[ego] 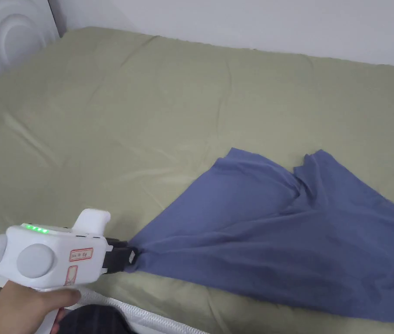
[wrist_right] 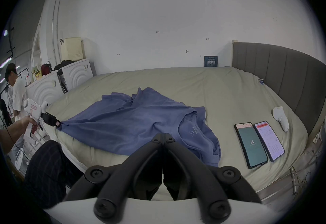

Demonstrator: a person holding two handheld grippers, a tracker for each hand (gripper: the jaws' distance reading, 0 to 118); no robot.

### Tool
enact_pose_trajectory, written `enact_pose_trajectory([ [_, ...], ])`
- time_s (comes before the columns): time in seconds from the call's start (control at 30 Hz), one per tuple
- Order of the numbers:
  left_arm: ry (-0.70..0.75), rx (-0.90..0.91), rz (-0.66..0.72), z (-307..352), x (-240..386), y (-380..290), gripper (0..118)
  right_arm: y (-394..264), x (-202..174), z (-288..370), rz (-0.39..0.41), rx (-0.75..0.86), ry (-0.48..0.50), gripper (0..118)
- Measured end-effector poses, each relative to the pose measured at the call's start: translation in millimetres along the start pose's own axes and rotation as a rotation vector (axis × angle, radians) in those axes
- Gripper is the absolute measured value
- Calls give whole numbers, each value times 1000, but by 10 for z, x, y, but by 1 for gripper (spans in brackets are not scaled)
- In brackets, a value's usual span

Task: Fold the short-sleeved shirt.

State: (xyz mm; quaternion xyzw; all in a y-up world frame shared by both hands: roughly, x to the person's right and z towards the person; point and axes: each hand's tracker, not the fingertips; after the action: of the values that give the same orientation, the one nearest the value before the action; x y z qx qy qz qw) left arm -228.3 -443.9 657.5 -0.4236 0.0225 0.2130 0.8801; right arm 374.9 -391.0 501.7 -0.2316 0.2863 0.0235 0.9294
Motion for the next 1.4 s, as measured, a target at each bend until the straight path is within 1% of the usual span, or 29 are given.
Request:
enact_pose_trajectory([
  [0.1, 12, 64, 29, 125, 66, -33, 9, 29, 17, -142, -12, -35, -6, 0],
  [0.2, 28, 75, -15, 235, 161, -65, 8, 183, 9, -365, 50, -51, -50, 0],
  [0.23, 60, 107, -39, 270, 213, -72, 7, 255, 8, -447, 62, -50, -58, 0],
  [0.27, -1, 73, 14, 240, 273, -89, 7, 354, 7, -554, 73, -51, -70, 0],
  [0.3, 19, 79, 8, 250, 370, -90, 6, 447, 12, -665, 88, -62, -83, 0],
  [0.37, 46, 106, 18, 255, 398, -87, 5, 670, 60, -1018, 125, -129, -68, 0],
  [0.43, 14, 110, 34, 255, 403, -83, 5, 892, 98, -1372, 156, -167, -67, 0],
  [0.53, 28, 110, 8, 232, 443, -92, 5, 1150, 281, -1970, 156, -193, -40, 1],
  [0.57, 57, 115, 2, 244, 448, -104, 5, 1232, 336, -2180, 135, -223, 8, 14],
  [0.6, 49, 108, 8, 256, 424, -98, 5, 1284, 402, -2392, 115, -265, 56, 73],
  [0.63, 42, 105, 13, 260, 425, -109, 5, 1337, 442, -2630, 106, -309, 45, 113],
  [0.67, 116, 128, -57, 299, 390, -87, 5, 1366, 477, -2862, 110, -353, 49, 117],
  [0.7, 95, 123, -43, 302, 392, -102, 5, 1360, 500, -3036, 129, -377, 44, 117],
  [0.73, 103, 123, -45, 305, 388, -108, 5, 1376, 323, -2974, 144, -333, 46, 117],
  [0.8, 78, 112, -13, 271, 370, -122, 5, 1349, 201, -3117, 157, -390, -6, 117],
  [0.83, 80, 99, -10, 248, 350, -120, 5, 1321, 156, -3165, 157, -420, 5, 117],
  [0.87, 89, 93, -15, 231, 344, -125, 5, 1322, 475, -3731, 160, -456, 7, 117],
  [0.97, 90, 79, -31, 185, 323, -107, 5, 1165, 525, -4043, 210, -569, -3, 115],
  [1.0, 116, 85, -27, 170, 320, -104, 5, 1120, 402, -4045, 221, -594, -26, 101],
  [1.03, 127, 90, -23, 164, 302, -92, 5, 1048, 378, -4055, 234, -617, -43, 79],
  [1.07, 137, 81, 2, 148, 274, -72, 5, 1004, 358, -3978, 201, -570, -16, 76],
  [1.1, 150, 79, 25, 133, 264, -65, 5, 1027, 340, -3892, 177, -514, -54, 67],
  [1.13, 136, 86, 16, 131, 264, -50, 5, 1042, 278, -3831, 108, -542, -21, 55],
  [1.17, 124, 83, 28, 140, 256, -37, 5, 1048, 252, -3756, 99, -533, -26, 38],
  [1.2, 110, 93, 35, 146, 255, -34, 5, 1045, 230, -3698, 129, -539, -30, 2],
  [1.27, 121, 103, 44, 143, 271, -41, 5, 1049, 218, -3617, 126, -543, -10, 1],
  [1.33, 117, 124, 49, 142, 304, -39, 5, 1095, 184, -3516, 122, -521, 37, 1],
  [1.37, 134, 138, 56, 138, 341, -18, 5, 1150, 149, -3421, 124, -467, 35, 1],
  [1.4, 111, 139, 49, 138, 355, 3, 5, 1184, 102, -3312, 120, -424, 35, 1],
])
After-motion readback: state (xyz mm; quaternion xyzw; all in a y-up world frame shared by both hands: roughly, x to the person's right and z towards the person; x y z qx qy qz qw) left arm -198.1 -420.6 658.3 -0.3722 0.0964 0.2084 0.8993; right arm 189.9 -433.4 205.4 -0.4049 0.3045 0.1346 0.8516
